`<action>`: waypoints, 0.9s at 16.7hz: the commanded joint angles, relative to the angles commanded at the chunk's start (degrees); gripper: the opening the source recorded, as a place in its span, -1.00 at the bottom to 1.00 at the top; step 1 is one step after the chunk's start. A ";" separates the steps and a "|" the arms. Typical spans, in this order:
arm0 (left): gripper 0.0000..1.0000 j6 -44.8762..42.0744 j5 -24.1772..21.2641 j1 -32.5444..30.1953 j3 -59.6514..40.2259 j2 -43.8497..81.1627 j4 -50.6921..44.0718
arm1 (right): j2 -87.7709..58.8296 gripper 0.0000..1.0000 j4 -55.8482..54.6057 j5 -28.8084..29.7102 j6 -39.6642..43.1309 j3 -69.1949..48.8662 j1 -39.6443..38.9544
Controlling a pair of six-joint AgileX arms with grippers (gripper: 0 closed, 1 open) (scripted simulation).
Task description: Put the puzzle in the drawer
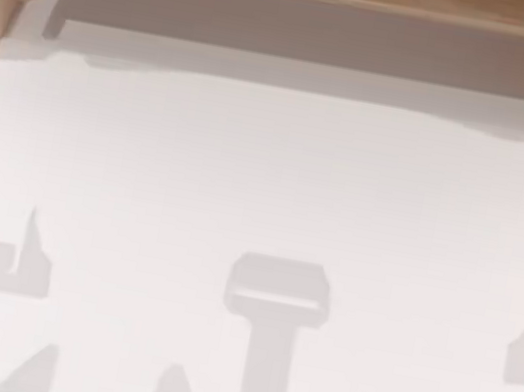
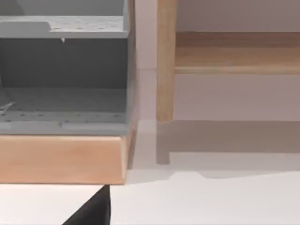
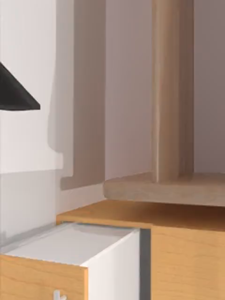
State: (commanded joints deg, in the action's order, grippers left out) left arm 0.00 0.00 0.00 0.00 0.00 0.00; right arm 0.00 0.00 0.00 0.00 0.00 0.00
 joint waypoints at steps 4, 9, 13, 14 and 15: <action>1.00 0.00 0.00 0.00 0.00 0.00 0.00 | -1.88 1.00 -0.28 0.58 -0.02 -1.84 -0.61; 1.00 0.00 0.00 0.00 0.00 0.00 0.00 | -17.06 1.00 -1.95 4.19 -0.17 -16.63 -4.27; 1.00 0.00 0.00 0.00 0.00 0.00 0.00 | -38.16 1.00 -3.53 7.84 -0.34 -35.61 -7.58; 1.00 0.00 0.00 0.00 0.00 0.00 0.00 | -44.01 1.00 -3.91 8.76 -0.38 -40.67 -8.37; 1.00 0.00 0.00 0.00 0.00 0.00 0.00 | -49.88 1.00 -4.29 9.68 -0.43 -45.72 -9.16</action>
State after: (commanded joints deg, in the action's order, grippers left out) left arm 0.00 0.00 0.00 0.00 0.00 0.00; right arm -49.88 -4.29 9.68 -0.43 -45.72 -9.16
